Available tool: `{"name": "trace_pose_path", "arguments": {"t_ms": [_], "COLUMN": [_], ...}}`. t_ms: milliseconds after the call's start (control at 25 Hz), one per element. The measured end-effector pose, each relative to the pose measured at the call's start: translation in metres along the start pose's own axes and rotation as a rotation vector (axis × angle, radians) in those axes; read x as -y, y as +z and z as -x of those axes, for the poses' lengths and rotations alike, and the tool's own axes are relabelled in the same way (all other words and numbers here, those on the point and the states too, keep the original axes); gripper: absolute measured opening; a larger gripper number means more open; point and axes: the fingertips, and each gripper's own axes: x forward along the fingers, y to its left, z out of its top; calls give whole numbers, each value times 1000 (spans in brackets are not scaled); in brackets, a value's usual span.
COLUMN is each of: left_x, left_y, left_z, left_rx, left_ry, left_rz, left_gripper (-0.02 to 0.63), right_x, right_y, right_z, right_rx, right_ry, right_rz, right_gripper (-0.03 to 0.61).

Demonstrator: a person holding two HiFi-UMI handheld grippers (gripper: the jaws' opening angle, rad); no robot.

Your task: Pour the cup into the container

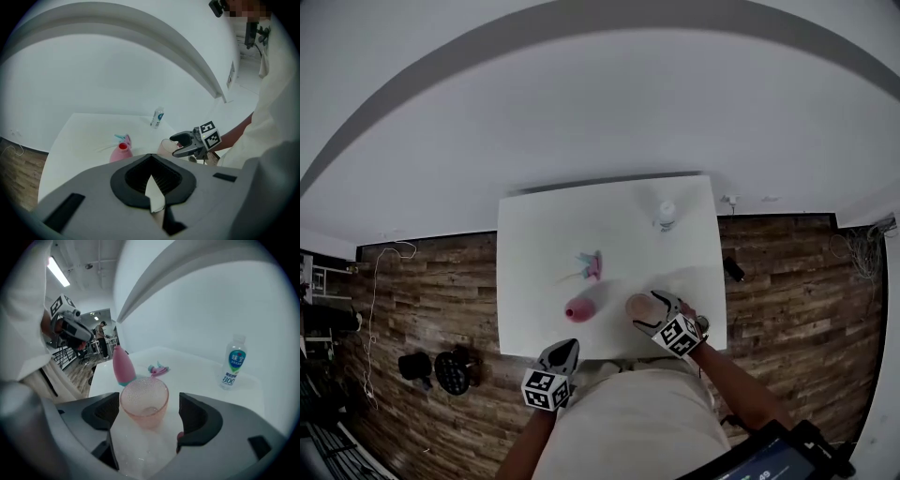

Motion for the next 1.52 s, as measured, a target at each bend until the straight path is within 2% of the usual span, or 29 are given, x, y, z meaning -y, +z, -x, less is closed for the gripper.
{"name": "trace_pose_path", "arguments": {"t_ms": [160, 200, 400, 560, 760, 920, 1080, 1520], "left_x": [-4, -6, -7, -4, -12, -4, -4, -54], "left_y": [9, 12, 27, 37, 40, 37, 36, 22], "left_z": [-6, -8, -4, 6, 15, 26, 42, 99], "left_rx": [38, 48, 115, 168, 209, 201, 193, 195], "left_ry": [1, 1, 2, -9, -19, -74, -146, -215], "left_rz": [9, 13, 33, 42, 46, 6, -38, -62], "left_gripper": [11, 11, 11, 11, 11, 11, 11, 11], "right_x": [18, 23, 31, 18, 4, -10, -30, -96], "right_y": [29, 37, 78, 112, 143, 155, 173, 197], "right_z": [27, 34, 73, 102, 122, 125, 123, 96], "right_rx": [108, 135, 247, 317, 401, 374, 380, 366], "right_ry": [-58, -72, -131, -142, -171, -293, -389, -467], "right_rz": [-117, -141, -193, -187, -228, -131, -100, -102], "right_gripper": [393, 367, 154, 85, 77, 77, 77, 77]}}
